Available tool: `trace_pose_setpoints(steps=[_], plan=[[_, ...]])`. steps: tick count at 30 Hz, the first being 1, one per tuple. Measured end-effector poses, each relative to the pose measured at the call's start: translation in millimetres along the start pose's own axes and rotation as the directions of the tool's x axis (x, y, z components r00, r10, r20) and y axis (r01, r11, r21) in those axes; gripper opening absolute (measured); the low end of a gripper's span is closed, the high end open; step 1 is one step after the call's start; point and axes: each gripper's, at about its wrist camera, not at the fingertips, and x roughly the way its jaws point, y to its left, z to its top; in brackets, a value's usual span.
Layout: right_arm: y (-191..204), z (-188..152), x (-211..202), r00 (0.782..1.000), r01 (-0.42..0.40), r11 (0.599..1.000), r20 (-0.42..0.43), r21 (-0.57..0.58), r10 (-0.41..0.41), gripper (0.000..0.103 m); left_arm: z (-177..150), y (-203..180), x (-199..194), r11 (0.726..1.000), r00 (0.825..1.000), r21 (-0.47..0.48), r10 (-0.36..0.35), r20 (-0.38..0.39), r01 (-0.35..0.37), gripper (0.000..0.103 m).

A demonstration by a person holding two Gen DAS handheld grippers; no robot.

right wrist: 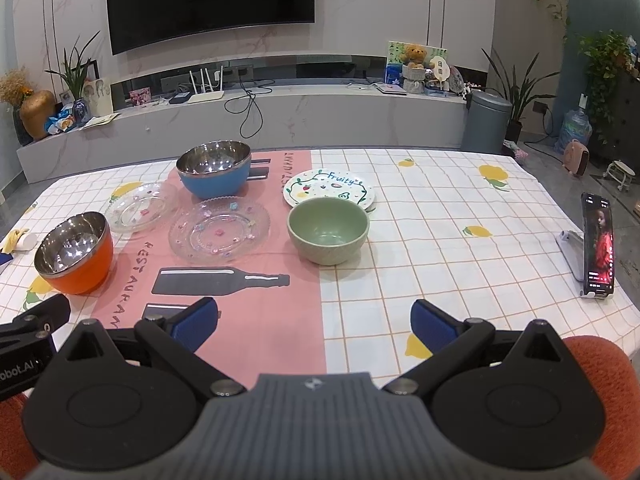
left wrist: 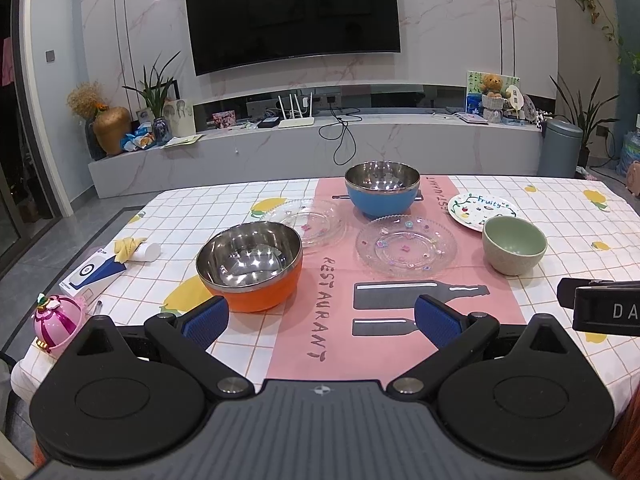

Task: Organize plates and bowls

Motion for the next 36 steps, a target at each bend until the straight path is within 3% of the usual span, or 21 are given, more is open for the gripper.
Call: trace_pose_setpoints(steps=[4,9,12,16,22,25,27,31,36], plan=[[0,-1,-2,0.999,-0.034,0.999,0.036,0.009,0.033,0.100,2,4,-1,1.000,0.999,-0.005,0.003,0.035,-0.003,0.103],[4,3,-1,0.995,-0.072,0.997,0.077,0.028,0.069,0.100,11,17,-3,0.996,0.995,-0.049,-0.075,0.067,0.078,0.103],[14,7,2,0.992,-0.099,0.995,0.074,0.013,0.098,0.100,16,26,-1,0.995,0.993,-0.059,-0.075,0.088,0.080,0.103],[34,13,9,0.989,-0.138,0.990,0.058,-0.010,0.138,0.100,26,47,5,0.991,0.991,-0.097,-0.078,0.113,0.090,0.093],[77,24,24,0.976,-0.204,0.976,0.056,-0.082,0.208,0.100,41,85,19,0.968,0.987,-0.244,-0.020,0.162,0.060,0.087],[100,32,33,0.970,-0.234,0.966,0.045,-0.114,0.240,0.100,46,100,32,0.960,0.987,-0.279,0.036,0.155,0.008,0.076],[114,37,38,0.965,-0.247,0.960,0.055,-0.132,0.255,0.100,49,108,40,0.957,0.984,-0.288,0.083,0.158,-0.035,0.076],[138,47,51,0.953,-0.269,0.952,0.099,-0.147,0.285,0.100,49,123,59,0.947,0.982,-0.308,0.137,0.132,-0.091,0.076],[155,54,67,0.944,-0.253,0.965,0.203,-0.063,0.260,0.100,49,140,87,0.944,0.989,-0.317,0.124,0.076,-0.094,0.076]])
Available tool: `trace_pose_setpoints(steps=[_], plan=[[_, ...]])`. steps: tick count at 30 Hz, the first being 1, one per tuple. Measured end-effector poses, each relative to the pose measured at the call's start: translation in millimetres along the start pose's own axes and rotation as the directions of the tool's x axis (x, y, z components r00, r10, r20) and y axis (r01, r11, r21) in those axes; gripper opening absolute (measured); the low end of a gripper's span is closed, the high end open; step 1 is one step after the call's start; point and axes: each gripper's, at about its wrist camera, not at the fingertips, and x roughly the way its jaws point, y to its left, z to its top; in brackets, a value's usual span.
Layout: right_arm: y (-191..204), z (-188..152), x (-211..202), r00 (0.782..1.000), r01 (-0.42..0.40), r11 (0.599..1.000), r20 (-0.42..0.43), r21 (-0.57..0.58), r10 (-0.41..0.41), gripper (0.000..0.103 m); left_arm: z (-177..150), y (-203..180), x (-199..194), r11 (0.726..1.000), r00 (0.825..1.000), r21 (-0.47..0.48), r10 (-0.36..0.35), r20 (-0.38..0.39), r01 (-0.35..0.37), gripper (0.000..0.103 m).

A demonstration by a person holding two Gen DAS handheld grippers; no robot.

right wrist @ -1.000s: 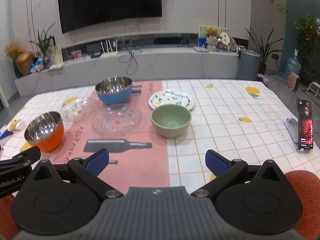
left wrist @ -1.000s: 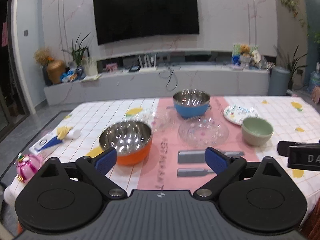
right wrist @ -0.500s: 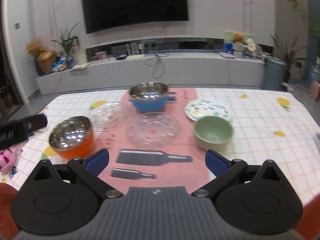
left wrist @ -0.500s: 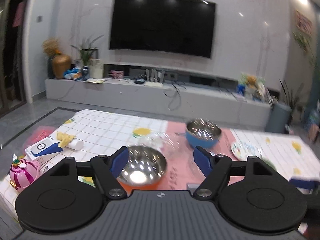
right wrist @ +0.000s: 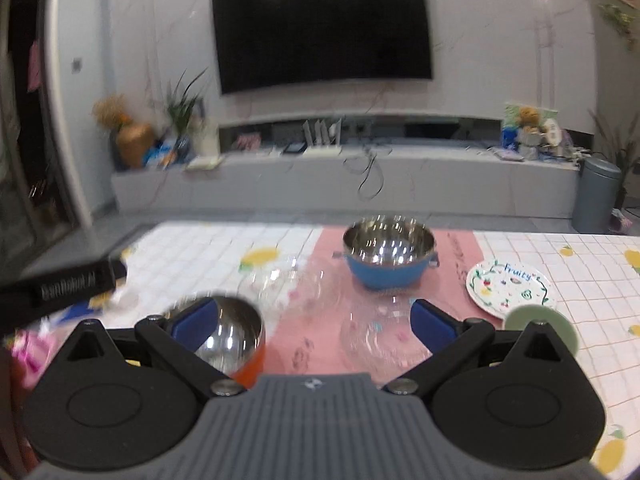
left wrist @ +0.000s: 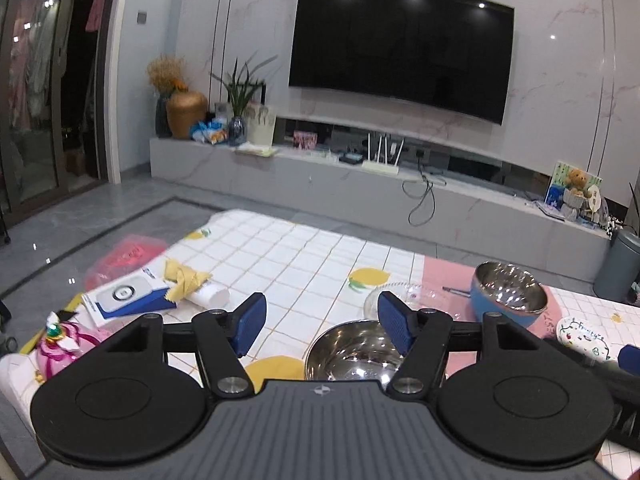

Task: Organize plates and bowls
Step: 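Move the left tool to the orange steel bowl rim while the right tool grips its rim too, then lift the orange steel bowl with both tools and carry it across the runner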

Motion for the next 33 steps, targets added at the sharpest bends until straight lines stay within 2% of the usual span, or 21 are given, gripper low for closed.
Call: trace_pose_setpoints(steps=[1,3,4,8,13,15,16,19,20,23,28,29,33], plan=[[1,1,7,1.000,0.007,1.000,-0.009,0.019,-0.007,0.100,-1,3,5,1.000,1.000,-0.015,0.012,-0.013,-0.012,0.077],[2,7,26,0.996,0.023,0.998,-0.089,0.055,-0.018,0.100,-3,10,14,0.998,0.999,-0.055,0.029,-0.042,-0.031,0.077],[1,9,37,0.992,0.023,0.996,-0.129,0.085,-0.011,0.100,-6,12,18,0.996,0.998,-0.074,0.039,-0.049,-0.042,0.077],[4,12,61,0.980,-0.011,0.985,-0.195,0.174,0.045,0.099,-14,22,32,0.993,0.996,-0.113,0.038,-0.084,-0.047,0.077],[23,3,81,0.969,-0.035,0.992,-0.238,0.123,0.064,0.099,-19,32,48,0.981,0.986,-0.191,-0.004,-0.164,-0.028,0.077],[28,0,89,0.962,-0.038,0.992,-0.264,0.120,0.069,0.092,-22,33,53,0.979,0.981,-0.201,-0.009,-0.193,-0.031,0.076],[29,-3,94,0.957,-0.031,0.993,-0.282,0.115,0.062,0.090,-24,34,56,0.977,0.977,-0.211,-0.025,-0.212,-0.021,0.071],[32,-11,108,0.939,0.020,0.995,-0.344,0.096,0.015,0.080,-31,33,64,0.971,0.957,-0.237,-0.065,-0.282,-0.003,0.066],[32,-13,110,0.934,0.014,0.994,-0.357,0.105,0.025,0.072,-32,31,66,0.973,0.953,-0.230,-0.061,-0.298,-0.009,0.062],[33,-18,115,0.919,-0.012,0.992,-0.390,0.127,0.062,0.064,-35,31,69,0.975,0.945,-0.223,-0.052,-0.323,-0.022,0.054],[39,-25,121,0.902,-0.023,0.994,-0.427,0.110,0.068,0.030,-37,38,72,0.962,0.935,-0.269,-0.063,-0.348,-0.035,0.039],[40,-26,121,0.900,-0.019,0.994,-0.432,0.106,0.064,0.018,-37,38,72,0.962,0.936,-0.271,-0.069,-0.346,-0.029,0.036],[41,-27,120,0.897,-0.023,0.994,-0.436,0.105,0.067,0.014,-37,31,72,0.969,0.937,-0.245,-0.081,-0.341,-0.006,0.023]])
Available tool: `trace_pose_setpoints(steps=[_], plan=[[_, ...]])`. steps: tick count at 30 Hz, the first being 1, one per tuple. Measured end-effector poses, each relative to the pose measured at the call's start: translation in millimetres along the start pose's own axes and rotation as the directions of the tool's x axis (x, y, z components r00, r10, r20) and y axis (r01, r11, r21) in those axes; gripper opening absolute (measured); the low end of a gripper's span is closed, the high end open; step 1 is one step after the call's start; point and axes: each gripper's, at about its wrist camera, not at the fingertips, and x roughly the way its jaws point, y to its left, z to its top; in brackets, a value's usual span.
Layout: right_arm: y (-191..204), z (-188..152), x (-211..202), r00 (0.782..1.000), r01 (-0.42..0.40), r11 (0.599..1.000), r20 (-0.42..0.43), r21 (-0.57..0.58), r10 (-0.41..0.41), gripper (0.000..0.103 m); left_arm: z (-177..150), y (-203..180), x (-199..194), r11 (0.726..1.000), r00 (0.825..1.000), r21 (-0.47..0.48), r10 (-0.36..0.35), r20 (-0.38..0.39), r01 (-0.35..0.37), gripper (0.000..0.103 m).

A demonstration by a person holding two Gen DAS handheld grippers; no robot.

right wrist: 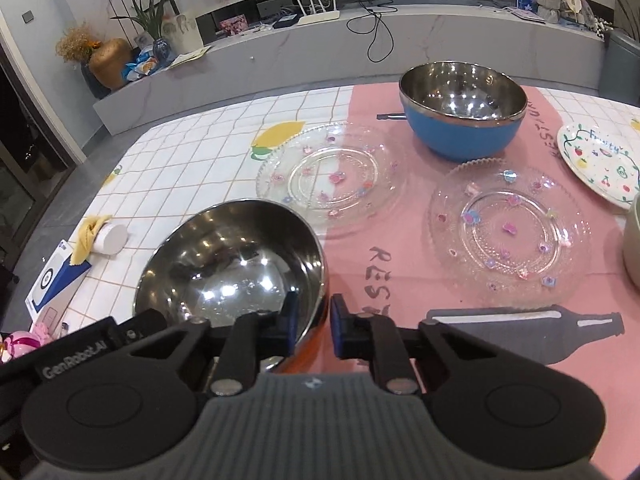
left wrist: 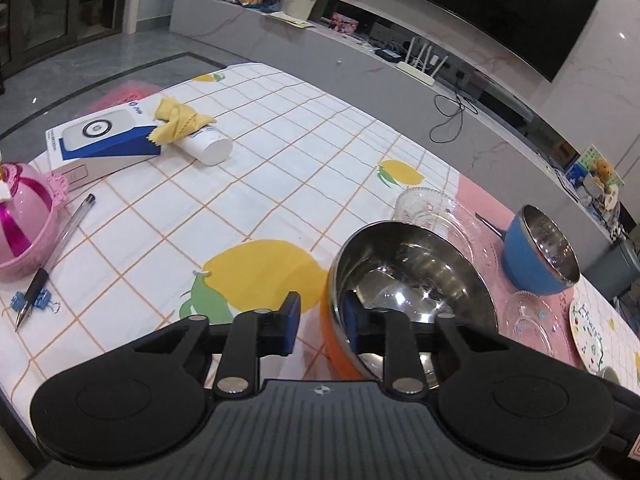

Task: Organize plates and bowls
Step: 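Lift the orange steel bowl with both tools and carry it across the runner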

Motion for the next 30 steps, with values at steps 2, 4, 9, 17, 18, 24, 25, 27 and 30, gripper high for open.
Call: trace_pose_setpoints(steps=[2,4,9,17,18,24,25,27,30], plan=[[-1,-1,-4,1.000,-0.005,1.000,0.003,0.002,0.005,0.013,-1,-3,0,1.000,1.000,0.016,-0.014,-0.011,0.014,0.011],[-1,-1,-9,1.000,-0.005,1.000,0.010,0.000,0.005,0.013,-3,-6,0,0.999,1.000,0.032,-0.013,-0.016,0.014,0.010],[-6,-4,-21,1.000,0.016,1.000,0.010,-0.015,-0.015,0.013,-10,-12,-6,0.997,0.999,0.065,-0.027,-0.019,0.028,0.009],[-30,-11,-66,0.999,0.020,1.000,0.048,0.000,-0.020,0.013,-27,-37,-43,0.993,0.998,0.102,-0.068,0.004,0.067,0.009],[-35,-13,-73,0.998,0.023,1.000,0.051,0.006,-0.024,0.013,-30,-43,-49,0.991,0.997,0.112,-0.071,0.009,0.070,0.009],[-69,-26,-108,0.999,0.026,0.999,0.035,0.042,-0.028,0.013,-52,-72,-76,0.982,0.995,0.164,-0.100,0.006,0.098,0.009],[-77,-30,-113,0.999,0.023,0.998,0.028,0.057,-0.025,0.013,-56,-76,-79,0.980,0.994,0.170,-0.106,0.001,0.104,0.009],[-89,-37,-122,1.000,0.018,0.997,0.015,0.078,-0.019,0.014,-64,-84,-86,0.976,0.993,0.187,-0.116,-0.005,0.115,0.009],[-107,-50,-135,1.000,0.017,0.994,0.002,0.107,-0.018,0.014,-78,-97,-92,0.967,0.992,0.223,-0.123,-0.017,0.124,0.008]])
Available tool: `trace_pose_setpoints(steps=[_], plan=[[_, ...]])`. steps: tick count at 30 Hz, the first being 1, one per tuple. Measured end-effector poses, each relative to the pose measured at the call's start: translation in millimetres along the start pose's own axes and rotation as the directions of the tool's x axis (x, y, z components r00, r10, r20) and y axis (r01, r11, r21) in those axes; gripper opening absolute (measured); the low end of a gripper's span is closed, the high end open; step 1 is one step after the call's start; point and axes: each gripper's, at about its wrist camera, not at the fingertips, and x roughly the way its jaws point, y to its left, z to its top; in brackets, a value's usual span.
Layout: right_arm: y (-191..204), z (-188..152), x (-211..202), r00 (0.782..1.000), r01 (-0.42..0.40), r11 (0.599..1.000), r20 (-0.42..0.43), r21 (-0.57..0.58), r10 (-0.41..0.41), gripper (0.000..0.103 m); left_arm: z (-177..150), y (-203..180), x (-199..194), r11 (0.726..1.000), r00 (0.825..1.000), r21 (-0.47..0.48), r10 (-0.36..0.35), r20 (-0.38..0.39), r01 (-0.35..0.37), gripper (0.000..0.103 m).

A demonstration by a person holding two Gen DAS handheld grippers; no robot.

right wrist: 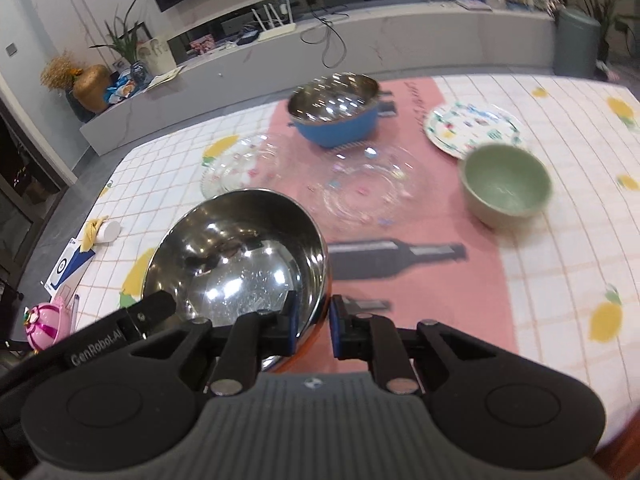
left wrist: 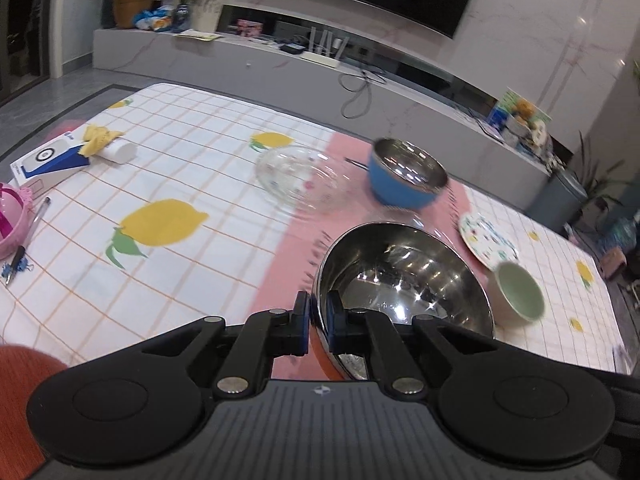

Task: Organize plates and bowls
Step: 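Lift the orange steel bowl with both tools and carry it across the runner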

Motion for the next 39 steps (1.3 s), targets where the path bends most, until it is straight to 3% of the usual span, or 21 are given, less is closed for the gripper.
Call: trace_pose_setpoints(steps=[10,22,31,39], plan=[[-41,-26,-16,0.999,0.015,0.999,-0.031,0.052,-0.013,0.014,-33,-31,-1,0.997,0.999,0.083,0.014,-0.050,-0.010,0.008],[-53,-38,-2,0.994,-0.023,0.996,-0.107,0.085,0.032,0.015,-50,-26,11,0.995,0.992,0.084,0.070,-0.108,-0.061,0.007],[-51,-41,2,0.992,-0.041,0.996,-0.117,0.081,0.050,0.016,-50,-21,11,0.994,0.992,0.080,0.076,-0.100,-0.069,0.007],[-47,-38,2,0.996,-0.052,0.996,-0.074,0.070,0.057,0.016,-47,-22,11,0.993,0.995,0.088,0.085,-0.047,-0.080,0.007]])
